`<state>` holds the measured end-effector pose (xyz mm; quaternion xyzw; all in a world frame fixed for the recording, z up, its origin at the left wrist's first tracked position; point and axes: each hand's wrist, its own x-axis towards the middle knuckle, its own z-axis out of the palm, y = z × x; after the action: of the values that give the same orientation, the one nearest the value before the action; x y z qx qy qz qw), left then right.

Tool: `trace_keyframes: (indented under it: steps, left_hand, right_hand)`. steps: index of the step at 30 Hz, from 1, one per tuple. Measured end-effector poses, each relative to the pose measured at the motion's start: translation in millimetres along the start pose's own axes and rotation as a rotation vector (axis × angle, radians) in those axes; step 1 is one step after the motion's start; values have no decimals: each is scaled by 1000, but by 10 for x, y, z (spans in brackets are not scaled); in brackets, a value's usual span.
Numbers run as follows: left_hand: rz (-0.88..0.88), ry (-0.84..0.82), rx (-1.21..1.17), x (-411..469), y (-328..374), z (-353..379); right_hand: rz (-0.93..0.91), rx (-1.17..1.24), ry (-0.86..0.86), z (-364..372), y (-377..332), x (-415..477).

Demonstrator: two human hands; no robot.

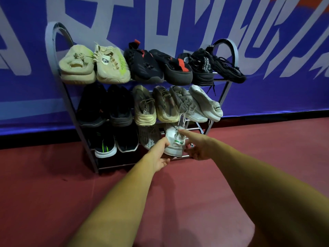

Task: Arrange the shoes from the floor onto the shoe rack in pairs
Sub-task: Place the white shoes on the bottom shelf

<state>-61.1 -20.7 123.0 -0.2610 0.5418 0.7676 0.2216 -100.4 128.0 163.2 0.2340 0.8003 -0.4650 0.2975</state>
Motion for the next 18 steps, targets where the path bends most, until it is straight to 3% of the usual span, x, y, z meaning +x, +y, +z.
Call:
trace_keyframes:
  steps: [7,13,18]
  left_hand:
    - [0,106,48,319,35,25]
    - [-14,112,109,659,58,136]
    - [167,208,144,896,-52,179]
  right_hand:
    - [51,-1,-108,74,-82,259]
    - [34,21,22,125,-150,446]
    - [-51,137,103,170,-103,729]
